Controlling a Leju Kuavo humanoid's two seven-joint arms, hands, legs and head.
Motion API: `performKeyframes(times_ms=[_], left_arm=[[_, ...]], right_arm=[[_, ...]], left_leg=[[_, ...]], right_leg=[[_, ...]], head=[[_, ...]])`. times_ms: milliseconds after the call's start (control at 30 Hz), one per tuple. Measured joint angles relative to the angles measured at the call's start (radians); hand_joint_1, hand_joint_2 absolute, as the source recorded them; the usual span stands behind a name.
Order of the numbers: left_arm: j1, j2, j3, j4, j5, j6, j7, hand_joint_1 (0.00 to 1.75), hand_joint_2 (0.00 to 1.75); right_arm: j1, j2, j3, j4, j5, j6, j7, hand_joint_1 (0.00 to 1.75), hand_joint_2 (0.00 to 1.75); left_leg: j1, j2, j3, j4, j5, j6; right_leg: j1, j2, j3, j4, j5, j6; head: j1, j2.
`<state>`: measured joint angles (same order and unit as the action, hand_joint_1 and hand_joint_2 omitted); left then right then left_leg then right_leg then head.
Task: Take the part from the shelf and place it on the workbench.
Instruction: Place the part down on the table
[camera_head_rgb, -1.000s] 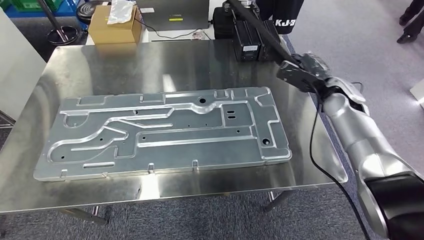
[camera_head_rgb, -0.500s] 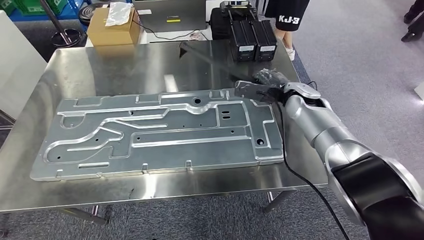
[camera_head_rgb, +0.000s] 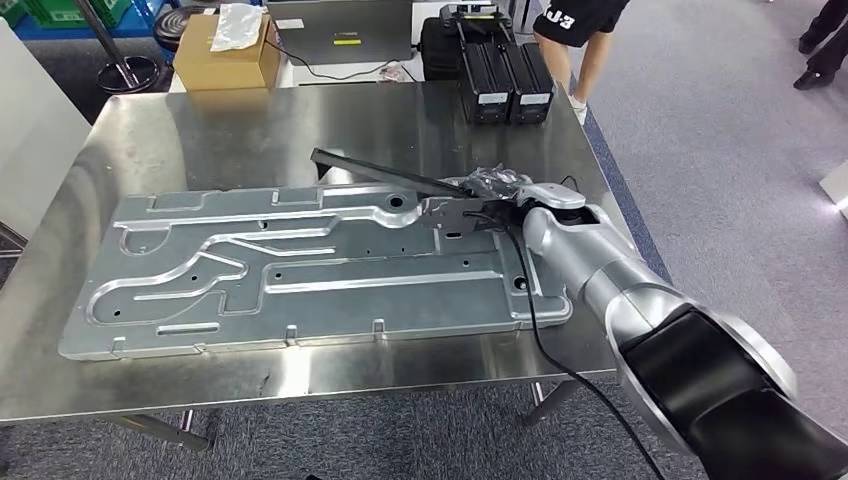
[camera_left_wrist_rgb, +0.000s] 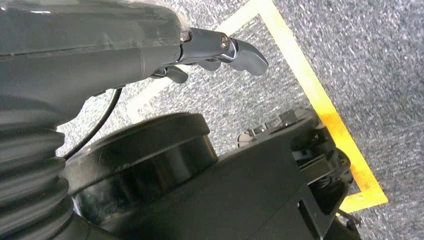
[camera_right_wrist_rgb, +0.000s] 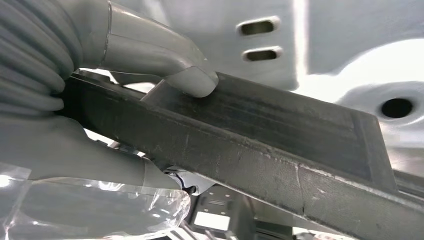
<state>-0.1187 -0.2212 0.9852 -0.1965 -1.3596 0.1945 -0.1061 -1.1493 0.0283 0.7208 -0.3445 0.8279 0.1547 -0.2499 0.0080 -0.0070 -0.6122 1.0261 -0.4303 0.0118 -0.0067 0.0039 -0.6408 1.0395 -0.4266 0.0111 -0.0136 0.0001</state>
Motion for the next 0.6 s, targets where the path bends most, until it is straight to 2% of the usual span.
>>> performKeyframes(times_ms=[67, 133, 167, 200, 233, 267, 333, 367, 433, 500, 567, 600], left_arm=[[-0.002, -0.001, -0.003, 0.000, -0.002, -0.002, -0.003, 0.00, 1.75], [-0.003, -0.002, -0.006, 0.000, -0.005, -0.003, -0.006, 0.00, 1.75], [-0.003, -0.002, -0.008, 0.000, -0.007, -0.003, -0.008, 0.00, 1.75], [-0.002, -0.002, -0.010, 0.000, -0.008, -0.002, -0.010, 0.00, 1.75], [-0.002, -0.003, -0.011, 0.000, -0.008, -0.002, -0.012, 0.00, 1.75], [-0.002, -0.003, -0.012, 0.000, -0.008, -0.002, -0.014, 0.00, 1.75], [-0.003, -0.004, -0.014, 0.000, -0.008, -0.002, -0.015, 0.00, 1.75], [-0.003, -0.005, -0.014, 0.000, -0.008, -0.002, -0.015, 0.00, 1.75], [-0.004, -0.005, -0.015, 0.000, -0.008, -0.002, -0.016, 0.00, 1.75], [-0.003, -0.005, -0.016, 0.000, -0.008, 0.000, -0.014, 0.00, 1.75], [-0.003, -0.005, -0.016, 0.000, -0.007, 0.006, -0.005, 0.00, 1.75], [-0.003, -0.005, -0.016, 0.000, -0.005, 0.011, 0.003, 0.00, 1.31]], right_arm=[[-0.002, 0.012, 0.009, 0.006, 0.003, 0.000, 0.006, 1.75, 1.75], [-0.001, 0.024, 0.019, 0.011, 0.004, 0.001, 0.012, 1.75, 1.75], [0.000, 0.031, 0.024, 0.014, 0.004, 0.002, 0.014, 1.75, 1.75], [0.001, 0.037, 0.028, 0.017, 0.004, 0.003, 0.015, 1.75, 1.75], [0.001, 0.043, 0.032, 0.018, 0.003, 0.004, 0.016, 1.75, 1.75], [0.000, 0.048, 0.034, 0.020, 0.003, 0.004, 0.017, 1.75, 1.75], [-0.004, 0.057, 0.035, 0.020, 0.003, 0.004, 0.017, 1.75, 1.75], [-0.006, 0.063, 0.036, 0.020, 0.002, 0.004, 0.017, 1.75, 1.75], [-0.008, 0.071, 0.037, 0.021, 0.001, 0.004, 0.016, 1.75, 1.75], [-0.008, 0.078, 0.040, 0.023, -0.001, 0.004, 0.016, 0.87, 0.87], [-0.010, 0.086, 0.042, 0.023, -0.009, 0.001, 0.017, 0.00, 0.00], [-0.010, 0.091, 0.042, 0.024, -0.015, -0.001, 0.017, 0.00, 0.00]], left_leg=[[0.004, 0.002, 0.004, -0.010, 0.007, 0.011], [0.004, 0.003, 0.005, -0.011, 0.008, 0.014], [0.004, 0.003, 0.005, -0.011, 0.008, 0.014], [0.004, 0.003, 0.005, -0.010, 0.008, 0.014], [0.004, 0.002, 0.005, -0.009, 0.008, 0.013], [0.005, 0.002, 0.006, -0.008, 0.007, 0.011], [0.004, 0.001, 0.007, -0.006, 0.003, 0.005], [0.002, 0.001, 0.007, -0.005, 0.002, 0.000], [0.000, 0.002, 0.006, -0.005, 0.002, -0.011], [0.003, 0.002, 0.006, -0.005, 0.000, -0.023], [0.006, 0.002, -0.011, 0.038, -0.031, -0.033], [0.007, 0.002, -0.033, 0.090, -0.061, -0.036]], right_leg=[[-0.003, -0.001, -0.023, 0.054, -0.038, 0.011], [-0.006, -0.001, -0.079, 0.178, -0.100, 0.019], [-0.008, -0.001, -0.106, 0.237, -0.121, 0.022], [-0.010, -0.002, -0.120, 0.267, -0.124, 0.025], [-0.011, -0.002, -0.115, 0.258, -0.108, 0.025], [-0.013, -0.002, -0.090, 0.209, -0.077, 0.025], [-0.012, -0.003, -0.020, 0.071, -0.020, 0.021], [-0.011, -0.002, 0.003, 0.023, -0.006, 0.016], [-0.005, 0.000, 0.015, -0.004, -0.005, 0.006], [-0.004, -0.001, 0.017, -0.011, -0.001, -0.009], [-0.006, -0.003, 0.020, -0.019, 0.005, -0.024], [-0.007, -0.004, 0.021, -0.021, 0.006, -0.029]], head=[[0.001, 0.000], [0.002, 0.000], [0.002, 0.000], [0.002, 0.000], [0.002, 0.000], [0.002, 0.000], [0.002, 0.000], [0.002, 0.000], [0.001, 0.000], [0.001, 0.000], [0.001, 0.000], [0.000, 0.000]])
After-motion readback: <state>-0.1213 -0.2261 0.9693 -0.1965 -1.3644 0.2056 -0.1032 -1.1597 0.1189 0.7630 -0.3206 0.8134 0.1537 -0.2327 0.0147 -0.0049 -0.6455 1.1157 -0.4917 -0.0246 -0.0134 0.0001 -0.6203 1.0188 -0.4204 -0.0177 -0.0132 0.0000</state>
